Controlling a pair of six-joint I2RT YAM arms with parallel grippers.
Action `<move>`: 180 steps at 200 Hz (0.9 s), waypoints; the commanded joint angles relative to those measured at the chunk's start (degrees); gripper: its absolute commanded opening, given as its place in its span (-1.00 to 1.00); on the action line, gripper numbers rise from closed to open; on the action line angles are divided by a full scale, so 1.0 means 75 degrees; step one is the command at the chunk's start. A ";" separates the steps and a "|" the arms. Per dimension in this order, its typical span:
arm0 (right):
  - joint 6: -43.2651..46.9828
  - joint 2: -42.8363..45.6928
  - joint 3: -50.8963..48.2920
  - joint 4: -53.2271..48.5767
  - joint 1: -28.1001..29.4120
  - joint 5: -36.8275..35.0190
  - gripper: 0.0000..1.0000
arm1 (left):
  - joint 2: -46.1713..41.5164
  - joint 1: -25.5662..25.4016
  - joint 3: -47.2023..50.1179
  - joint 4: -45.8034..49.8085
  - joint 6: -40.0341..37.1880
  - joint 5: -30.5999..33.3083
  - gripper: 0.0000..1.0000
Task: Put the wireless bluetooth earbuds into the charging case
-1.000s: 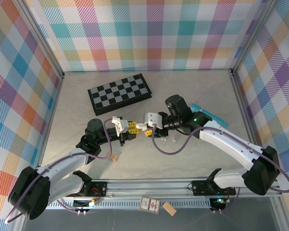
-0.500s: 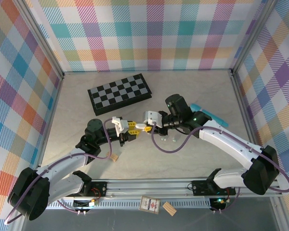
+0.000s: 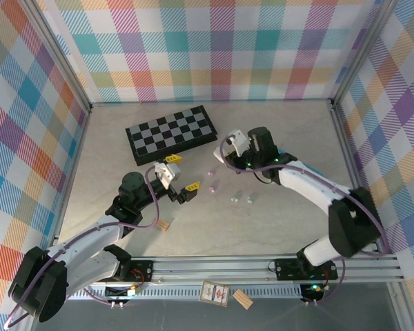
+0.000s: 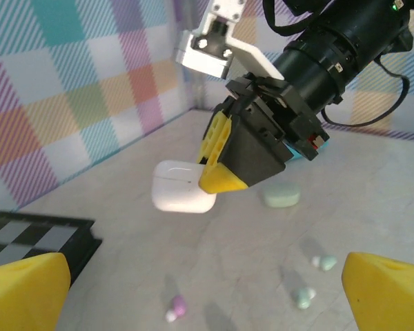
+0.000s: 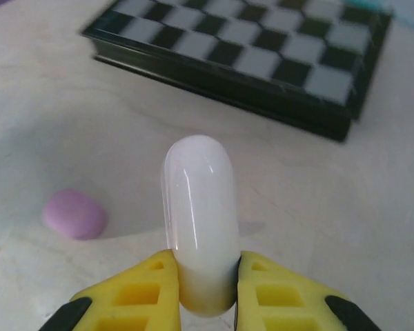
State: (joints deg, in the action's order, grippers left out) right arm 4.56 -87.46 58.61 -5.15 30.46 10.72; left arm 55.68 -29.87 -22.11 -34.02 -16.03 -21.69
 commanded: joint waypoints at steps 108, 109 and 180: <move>-0.4637 -0.4478 0.3544 -0.0877 -0.0955 0.1062 -0.58 | 0.1651 -0.0002 -0.2298 0.5866 -0.1107 0.2282 0.99; -0.4638 -0.4488 0.3560 -0.0880 -0.0955 0.1053 -0.58 | 0.1672 -0.0002 -0.2318 0.5892 -0.1119 0.2289 0.99; -0.4099 -0.4033 0.3376 -0.1015 -0.1193 0.0581 0.06 | 0.3161 -0.0002 -0.3402 0.7761 -0.2280 0.2103 0.99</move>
State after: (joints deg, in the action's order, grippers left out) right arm -28.71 -122.30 84.49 -11.75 21.82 16.75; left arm 77.52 -29.87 -44.77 16.10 -28.18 -4.86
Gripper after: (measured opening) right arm 0.491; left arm 0.996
